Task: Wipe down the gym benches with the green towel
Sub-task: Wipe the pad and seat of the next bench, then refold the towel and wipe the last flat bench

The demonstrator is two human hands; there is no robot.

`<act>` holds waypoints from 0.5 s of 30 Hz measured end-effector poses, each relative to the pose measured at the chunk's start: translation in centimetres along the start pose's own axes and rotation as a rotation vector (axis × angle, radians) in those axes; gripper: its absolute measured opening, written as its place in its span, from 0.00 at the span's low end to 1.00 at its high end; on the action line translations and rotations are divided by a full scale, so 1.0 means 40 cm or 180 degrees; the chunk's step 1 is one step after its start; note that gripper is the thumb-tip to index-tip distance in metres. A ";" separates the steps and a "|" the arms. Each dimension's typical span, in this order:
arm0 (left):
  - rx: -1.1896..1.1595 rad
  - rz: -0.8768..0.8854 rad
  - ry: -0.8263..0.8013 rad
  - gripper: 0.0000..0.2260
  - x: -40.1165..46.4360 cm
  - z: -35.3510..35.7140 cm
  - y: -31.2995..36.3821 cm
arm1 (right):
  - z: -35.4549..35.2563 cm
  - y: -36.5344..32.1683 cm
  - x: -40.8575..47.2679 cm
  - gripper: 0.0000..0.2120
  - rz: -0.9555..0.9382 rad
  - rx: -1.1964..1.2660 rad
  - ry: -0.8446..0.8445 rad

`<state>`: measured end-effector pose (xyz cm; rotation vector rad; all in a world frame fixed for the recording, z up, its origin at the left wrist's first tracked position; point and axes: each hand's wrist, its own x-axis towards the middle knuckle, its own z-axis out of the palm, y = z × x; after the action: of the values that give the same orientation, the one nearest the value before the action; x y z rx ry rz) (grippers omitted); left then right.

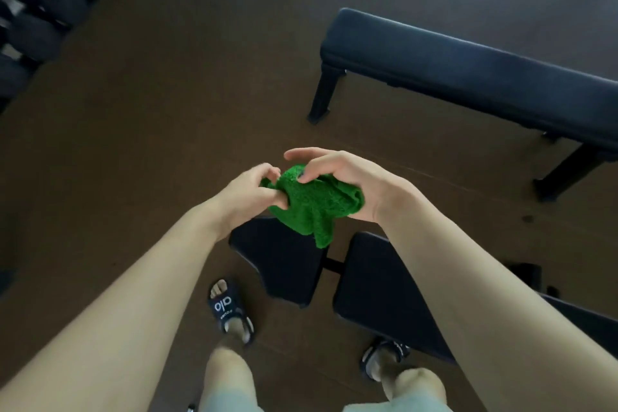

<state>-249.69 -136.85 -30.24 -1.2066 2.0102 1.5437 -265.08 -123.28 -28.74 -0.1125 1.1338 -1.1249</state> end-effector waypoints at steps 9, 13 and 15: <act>-0.0318 0.0292 -0.1283 0.41 0.058 -0.325 -0.021 | 0.225 -0.099 0.137 0.27 -0.0225 0.0276 -0.0068; -0.0125 0.0295 -0.1712 0.31 0.058 -0.437 0.026 | 0.309 -0.167 0.151 0.28 -0.0255 0.0218 0.0072; 0.0090 0.0420 -0.1747 0.26 0.056 -0.485 0.056 | 0.328 -0.200 0.149 0.27 -0.0280 0.0220 0.0198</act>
<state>-248.38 -155.26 -23.48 -0.5565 1.7548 1.6714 -260.49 -137.48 -21.73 -0.0747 1.1527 -1.2519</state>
